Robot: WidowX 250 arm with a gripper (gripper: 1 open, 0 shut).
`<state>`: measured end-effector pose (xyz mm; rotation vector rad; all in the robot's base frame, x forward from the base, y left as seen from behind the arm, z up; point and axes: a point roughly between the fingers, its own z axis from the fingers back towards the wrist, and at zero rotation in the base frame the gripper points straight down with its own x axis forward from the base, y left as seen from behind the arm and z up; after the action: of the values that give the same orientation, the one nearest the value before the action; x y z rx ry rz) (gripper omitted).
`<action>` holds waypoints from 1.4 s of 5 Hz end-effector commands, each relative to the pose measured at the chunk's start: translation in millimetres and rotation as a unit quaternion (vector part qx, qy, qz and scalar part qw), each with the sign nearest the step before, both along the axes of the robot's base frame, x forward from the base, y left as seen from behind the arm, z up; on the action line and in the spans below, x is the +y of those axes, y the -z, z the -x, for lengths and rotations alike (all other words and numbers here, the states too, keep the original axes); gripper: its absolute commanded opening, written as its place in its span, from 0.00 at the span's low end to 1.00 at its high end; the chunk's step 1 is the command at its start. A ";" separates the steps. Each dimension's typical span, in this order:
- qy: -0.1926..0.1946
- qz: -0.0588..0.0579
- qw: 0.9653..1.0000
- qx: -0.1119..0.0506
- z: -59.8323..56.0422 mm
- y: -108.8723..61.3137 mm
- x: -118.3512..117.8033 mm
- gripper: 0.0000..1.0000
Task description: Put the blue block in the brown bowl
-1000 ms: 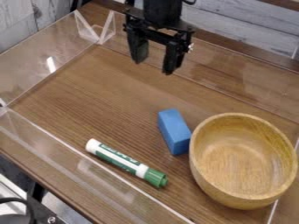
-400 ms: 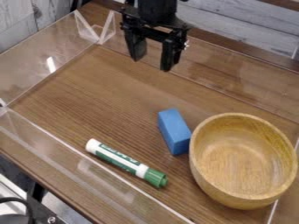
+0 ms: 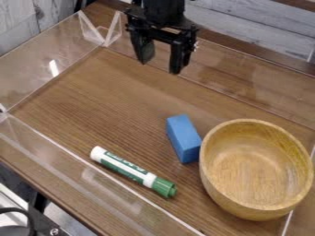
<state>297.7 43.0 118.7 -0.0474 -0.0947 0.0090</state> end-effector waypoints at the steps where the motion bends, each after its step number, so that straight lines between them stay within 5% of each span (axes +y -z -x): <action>1: -0.008 -0.005 0.999 -0.042 -2.5 -20.0 3.8 1.00; 7: -0.023 -0.008 0.997 -0.076 -3.5 -18.2 1.6 1.00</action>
<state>298.2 42.1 118.9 -0.0418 -0.1829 0.0482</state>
